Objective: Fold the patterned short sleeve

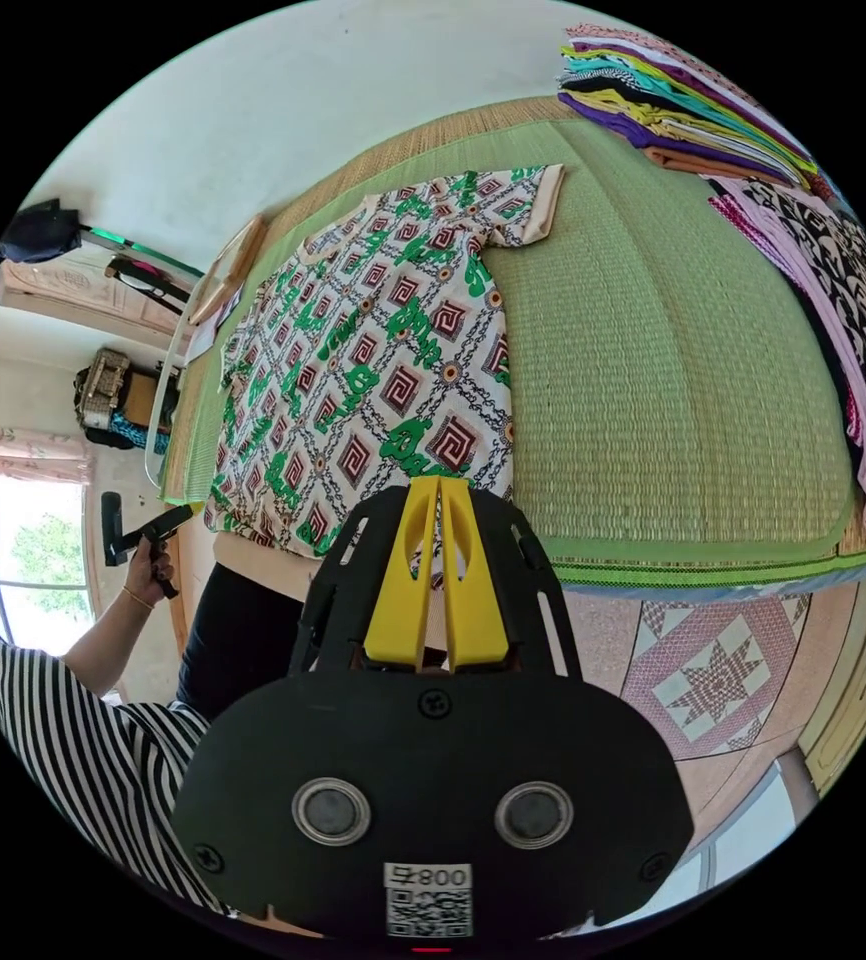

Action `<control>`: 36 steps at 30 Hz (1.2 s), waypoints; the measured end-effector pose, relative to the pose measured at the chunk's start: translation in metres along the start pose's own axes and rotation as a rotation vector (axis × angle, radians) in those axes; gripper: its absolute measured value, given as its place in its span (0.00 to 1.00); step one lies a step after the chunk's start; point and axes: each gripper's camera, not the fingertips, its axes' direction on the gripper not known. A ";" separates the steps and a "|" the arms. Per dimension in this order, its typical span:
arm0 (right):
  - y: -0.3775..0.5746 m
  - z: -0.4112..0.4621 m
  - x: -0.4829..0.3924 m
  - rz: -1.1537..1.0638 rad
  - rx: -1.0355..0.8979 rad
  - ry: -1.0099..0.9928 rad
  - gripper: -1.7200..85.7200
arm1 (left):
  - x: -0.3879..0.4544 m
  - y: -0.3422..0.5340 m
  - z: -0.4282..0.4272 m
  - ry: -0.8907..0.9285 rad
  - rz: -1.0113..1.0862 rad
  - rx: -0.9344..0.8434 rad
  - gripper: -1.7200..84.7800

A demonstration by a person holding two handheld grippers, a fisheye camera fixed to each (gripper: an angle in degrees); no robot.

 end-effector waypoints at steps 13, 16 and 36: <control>-0.017 0.025 0.003 -0.021 -0.010 -0.025 0.02 | 0.056 -0.048 -0.001 -0.023 0.071 0.000 0.02; -0.041 0.027 -0.005 -0.062 0.013 0.037 0.02 | 0.078 -0.079 0.010 -0.030 0.103 -0.004 0.02; -0.095 0.049 0.000 -0.067 0.110 0.055 0.02 | 0.180 -0.202 0.043 -0.146 0.135 -0.019 0.02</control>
